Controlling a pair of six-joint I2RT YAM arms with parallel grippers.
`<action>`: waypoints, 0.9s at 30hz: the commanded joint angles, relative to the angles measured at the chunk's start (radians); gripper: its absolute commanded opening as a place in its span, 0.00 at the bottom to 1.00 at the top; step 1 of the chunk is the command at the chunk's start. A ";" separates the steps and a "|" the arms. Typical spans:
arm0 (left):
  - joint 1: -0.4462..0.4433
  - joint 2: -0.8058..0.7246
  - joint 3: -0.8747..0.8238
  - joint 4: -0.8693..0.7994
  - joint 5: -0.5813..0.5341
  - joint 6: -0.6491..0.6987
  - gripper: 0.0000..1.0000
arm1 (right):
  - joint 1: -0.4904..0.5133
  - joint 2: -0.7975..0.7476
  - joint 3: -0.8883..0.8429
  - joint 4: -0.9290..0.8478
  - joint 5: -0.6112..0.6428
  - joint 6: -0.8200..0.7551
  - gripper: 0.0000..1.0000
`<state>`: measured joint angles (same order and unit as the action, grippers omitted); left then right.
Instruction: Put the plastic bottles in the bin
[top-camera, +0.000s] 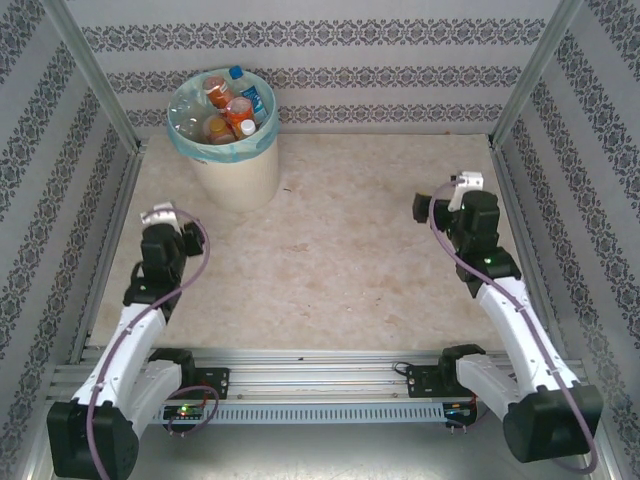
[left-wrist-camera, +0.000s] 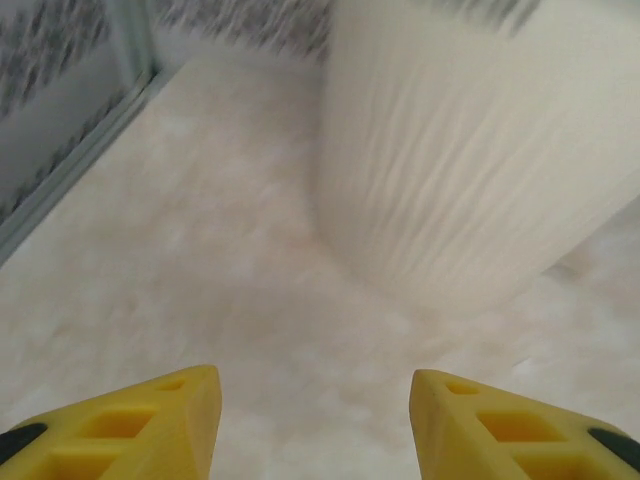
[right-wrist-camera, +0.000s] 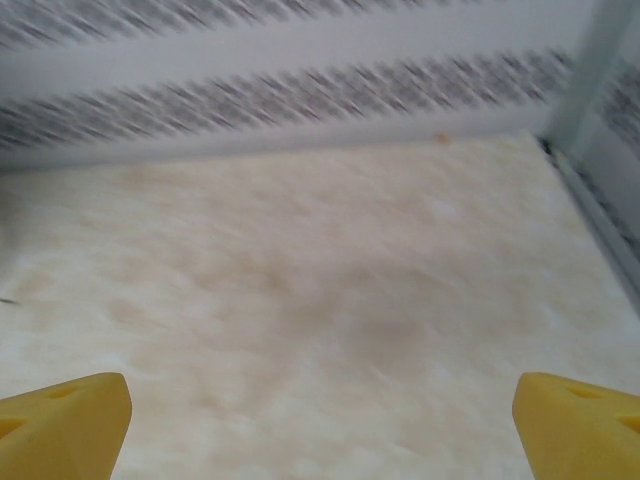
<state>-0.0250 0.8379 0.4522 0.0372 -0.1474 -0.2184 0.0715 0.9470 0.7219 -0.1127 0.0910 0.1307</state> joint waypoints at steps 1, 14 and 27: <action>0.003 0.009 -0.113 0.382 -0.127 0.100 0.54 | -0.061 -0.027 -0.144 0.181 0.058 -0.087 0.98; 0.114 0.735 -0.208 1.151 0.240 0.126 0.78 | -0.122 0.320 -0.494 1.039 -0.212 -0.096 0.98; 0.134 0.776 -0.255 1.286 0.236 0.103 1.00 | -0.051 0.569 -0.353 1.047 0.024 -0.082 0.98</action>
<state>0.1001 1.6268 0.1944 1.2724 0.0650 -0.1120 -0.0002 1.5391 0.3145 0.9836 0.0330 0.0715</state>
